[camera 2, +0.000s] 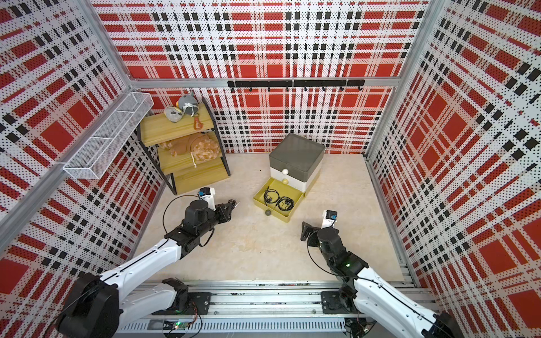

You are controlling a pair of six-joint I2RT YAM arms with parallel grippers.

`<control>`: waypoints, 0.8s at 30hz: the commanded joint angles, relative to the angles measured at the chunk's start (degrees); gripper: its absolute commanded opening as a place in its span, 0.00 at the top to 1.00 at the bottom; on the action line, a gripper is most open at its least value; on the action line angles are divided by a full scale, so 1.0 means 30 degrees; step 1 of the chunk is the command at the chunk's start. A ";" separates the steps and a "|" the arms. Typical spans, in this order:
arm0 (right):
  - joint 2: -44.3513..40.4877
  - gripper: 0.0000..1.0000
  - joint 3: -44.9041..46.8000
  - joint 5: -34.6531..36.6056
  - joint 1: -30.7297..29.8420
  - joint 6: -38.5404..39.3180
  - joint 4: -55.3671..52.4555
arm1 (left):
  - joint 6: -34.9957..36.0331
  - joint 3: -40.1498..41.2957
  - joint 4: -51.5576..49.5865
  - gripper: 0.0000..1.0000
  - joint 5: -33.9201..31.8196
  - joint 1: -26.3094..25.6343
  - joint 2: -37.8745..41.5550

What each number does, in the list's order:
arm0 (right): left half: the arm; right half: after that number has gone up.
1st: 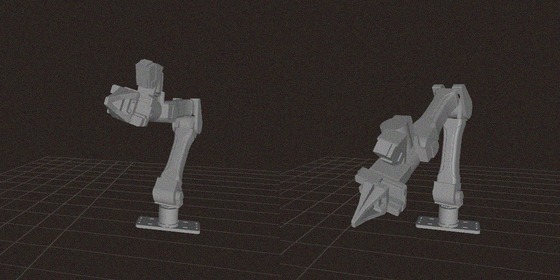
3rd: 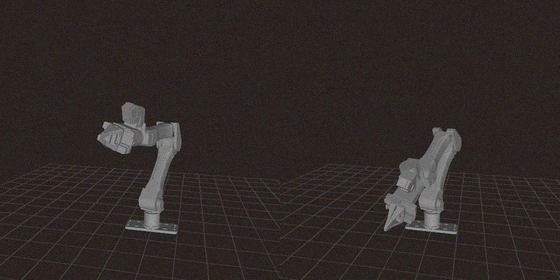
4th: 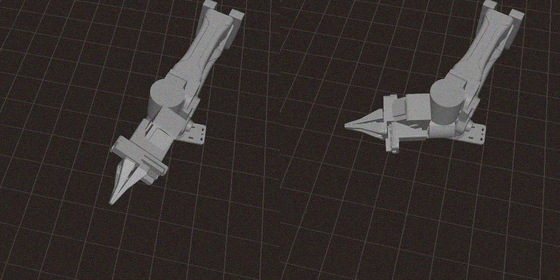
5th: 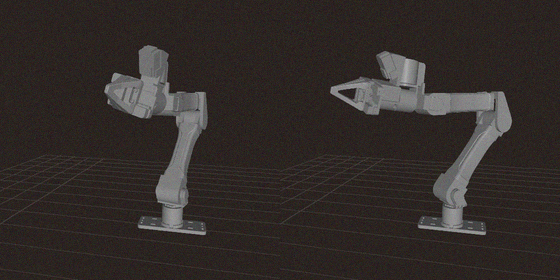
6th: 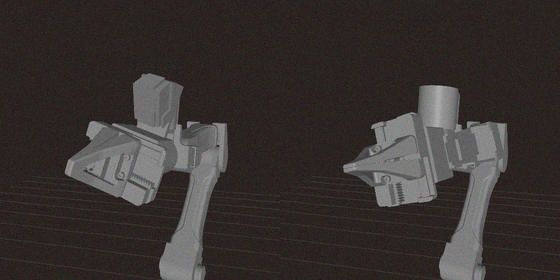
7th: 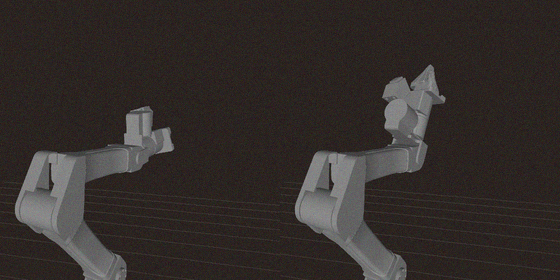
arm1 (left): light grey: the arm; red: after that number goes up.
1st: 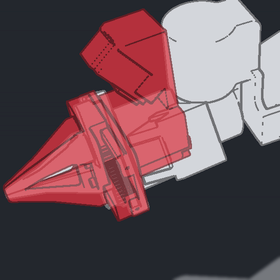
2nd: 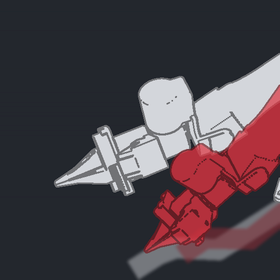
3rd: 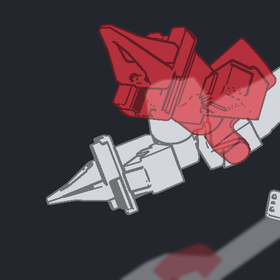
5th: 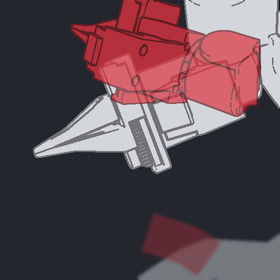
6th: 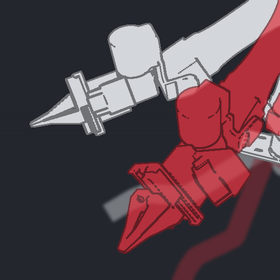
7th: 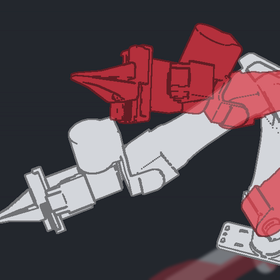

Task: Place the wired earphones into the drawer by color
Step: Pick up the wired earphones from the center of the board, then place the wired earphones in the drawer.

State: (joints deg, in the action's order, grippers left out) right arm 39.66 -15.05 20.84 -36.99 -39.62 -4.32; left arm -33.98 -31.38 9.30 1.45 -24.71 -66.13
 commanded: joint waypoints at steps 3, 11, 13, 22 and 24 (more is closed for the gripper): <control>-0.0006 0.00 0.0241 0.0171 0.0039 0.0314 0.0648 | 0.0247 -0.1959 0.1713 1.00 -0.0134 -0.1188 -0.2019; -0.0319 0.00 0.0488 0.0420 0.0055 0.0666 0.0501 | -0.0070 -0.4431 0.2965 1.00 -0.0130 -0.2437 -0.5509; -0.0413 0.00 0.0576 0.0467 0.0038 0.0666 0.0501 | -0.0132 -0.5032 0.3187 1.00 -0.0038 -0.2645 -0.6339; -0.0633 0.00 0.0874 0.0692 0.0041 0.0760 0.0436 | -0.0297 -0.8014 0.3380 1.00 0.0367 -0.3495 -0.9824; -0.0770 0.00 0.0865 0.0689 0.0034 0.0812 0.0254 | -0.0335 -0.8549 0.3425 1.00 0.0390 -0.3639 -1.0438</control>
State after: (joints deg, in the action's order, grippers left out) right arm 38.33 -12.93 21.98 -36.99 -38.11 -3.31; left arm -34.61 -54.63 17.89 1.72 -34.92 -95.50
